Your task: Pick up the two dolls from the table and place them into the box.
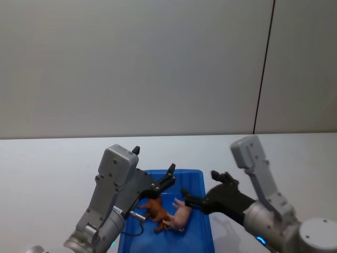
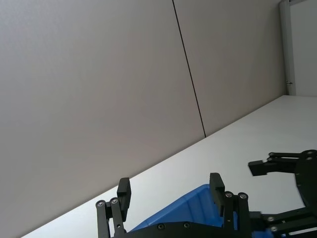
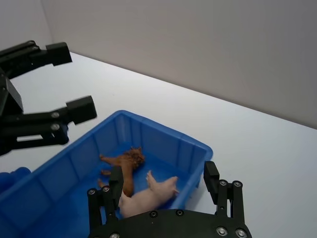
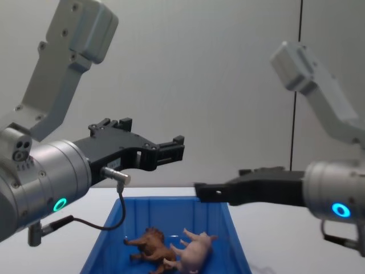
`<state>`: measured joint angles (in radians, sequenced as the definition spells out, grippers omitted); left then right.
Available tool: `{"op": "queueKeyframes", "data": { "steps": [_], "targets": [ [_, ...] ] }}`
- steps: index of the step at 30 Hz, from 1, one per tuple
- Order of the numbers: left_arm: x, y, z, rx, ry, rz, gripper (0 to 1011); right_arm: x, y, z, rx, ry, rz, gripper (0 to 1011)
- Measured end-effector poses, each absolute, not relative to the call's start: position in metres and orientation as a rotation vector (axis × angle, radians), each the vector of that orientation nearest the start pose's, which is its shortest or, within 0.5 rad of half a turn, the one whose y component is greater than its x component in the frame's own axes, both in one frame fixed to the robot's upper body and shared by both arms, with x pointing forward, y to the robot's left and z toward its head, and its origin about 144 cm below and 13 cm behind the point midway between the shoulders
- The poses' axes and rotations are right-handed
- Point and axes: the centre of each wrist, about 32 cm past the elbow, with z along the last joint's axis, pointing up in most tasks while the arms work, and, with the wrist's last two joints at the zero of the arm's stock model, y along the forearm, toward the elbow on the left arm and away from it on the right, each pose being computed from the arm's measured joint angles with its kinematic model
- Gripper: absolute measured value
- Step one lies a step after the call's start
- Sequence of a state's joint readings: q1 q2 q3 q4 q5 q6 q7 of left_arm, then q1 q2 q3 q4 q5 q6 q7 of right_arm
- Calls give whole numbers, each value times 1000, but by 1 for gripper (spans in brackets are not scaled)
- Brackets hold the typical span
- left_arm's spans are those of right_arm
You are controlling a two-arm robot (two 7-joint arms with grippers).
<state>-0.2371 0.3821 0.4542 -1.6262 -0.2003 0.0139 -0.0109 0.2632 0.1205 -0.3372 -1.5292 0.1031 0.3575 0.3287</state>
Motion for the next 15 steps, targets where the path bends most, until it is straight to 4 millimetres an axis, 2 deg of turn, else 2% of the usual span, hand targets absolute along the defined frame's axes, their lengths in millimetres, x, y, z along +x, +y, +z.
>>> {"op": "queueKeyframes", "data": {
  "steps": [9,15],
  "targets": [
    [492,198,1204,61,-268,1124,1002,499,-188,1195,-202,54,-968,1001],
    [492,198,1204,61,-268,1124,1002,491,-201,1190,-199,49,-987,1001]
  ]
}}
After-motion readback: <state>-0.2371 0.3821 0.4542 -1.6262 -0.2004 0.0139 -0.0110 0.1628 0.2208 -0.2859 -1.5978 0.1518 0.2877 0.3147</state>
